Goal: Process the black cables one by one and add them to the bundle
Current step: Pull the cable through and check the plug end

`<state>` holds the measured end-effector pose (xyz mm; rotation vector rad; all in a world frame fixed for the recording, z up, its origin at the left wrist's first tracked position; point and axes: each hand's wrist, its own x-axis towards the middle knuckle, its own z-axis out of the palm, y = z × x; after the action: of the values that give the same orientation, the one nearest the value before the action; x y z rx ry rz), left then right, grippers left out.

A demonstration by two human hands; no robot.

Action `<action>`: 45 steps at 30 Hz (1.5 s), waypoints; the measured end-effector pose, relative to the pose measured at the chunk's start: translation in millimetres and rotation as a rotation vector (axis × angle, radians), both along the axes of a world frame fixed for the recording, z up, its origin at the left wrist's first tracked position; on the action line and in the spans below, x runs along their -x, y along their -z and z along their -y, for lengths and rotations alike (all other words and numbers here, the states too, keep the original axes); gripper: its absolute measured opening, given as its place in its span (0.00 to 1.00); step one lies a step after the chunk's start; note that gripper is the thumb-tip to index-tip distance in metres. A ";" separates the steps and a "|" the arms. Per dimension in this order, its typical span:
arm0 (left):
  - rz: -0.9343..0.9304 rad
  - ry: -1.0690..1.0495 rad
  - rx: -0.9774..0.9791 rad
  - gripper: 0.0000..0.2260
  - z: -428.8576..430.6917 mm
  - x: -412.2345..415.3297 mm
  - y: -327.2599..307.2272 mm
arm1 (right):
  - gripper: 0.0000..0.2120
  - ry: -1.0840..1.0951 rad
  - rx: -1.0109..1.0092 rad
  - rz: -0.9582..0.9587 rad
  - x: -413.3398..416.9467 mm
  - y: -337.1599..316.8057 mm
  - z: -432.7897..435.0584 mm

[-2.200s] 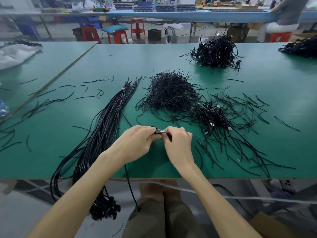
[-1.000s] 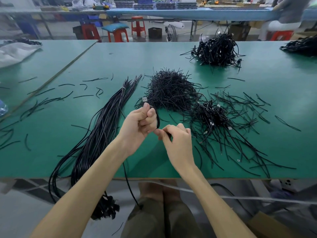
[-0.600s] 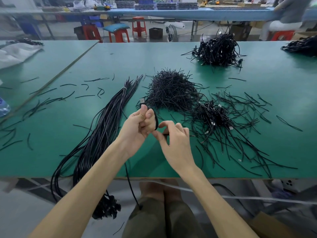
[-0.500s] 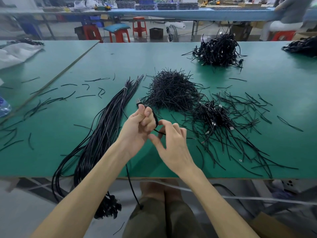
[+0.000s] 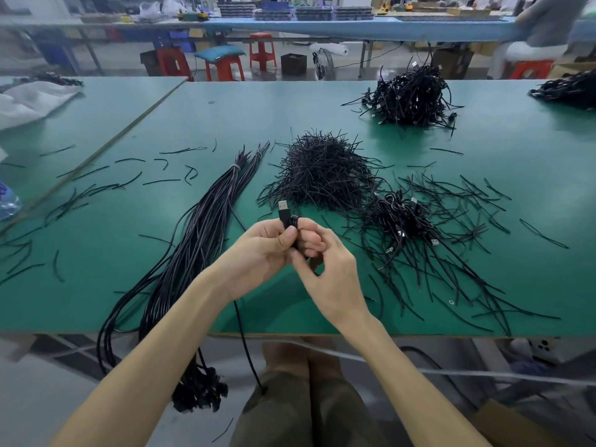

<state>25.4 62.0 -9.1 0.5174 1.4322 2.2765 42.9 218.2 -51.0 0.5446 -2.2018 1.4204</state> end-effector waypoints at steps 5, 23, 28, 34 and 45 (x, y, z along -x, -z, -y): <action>-0.055 -0.073 0.074 0.12 -1.6 -0.1 3.8 | 0.16 0.029 0.006 -0.043 1.6 1.9 -2.3; -0.003 -0.209 0.065 0.08 -12.5 -0.9 15.0 | 0.22 -0.061 0.124 0.246 12.6 2.2 -6.6; 0.130 -0.269 0.002 0.08 -10.4 -2.9 24.5 | 0.21 -0.136 0.141 0.311 15.0 3.1 -5.7; 0.099 -0.234 0.036 0.10 -7.2 0.8 21.3 | 0.19 -0.147 0.174 0.342 15.2 3.8 -5.1; -0.130 -0.394 0.405 0.07 -3.4 3.0 20.3 | 0.17 -0.099 0.123 0.301 15.4 0.3 -6.5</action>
<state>22.4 65.4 -29.4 0.2768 2.1547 2.1637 27.5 224.6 -51.3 0.4249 -2.3208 1.7769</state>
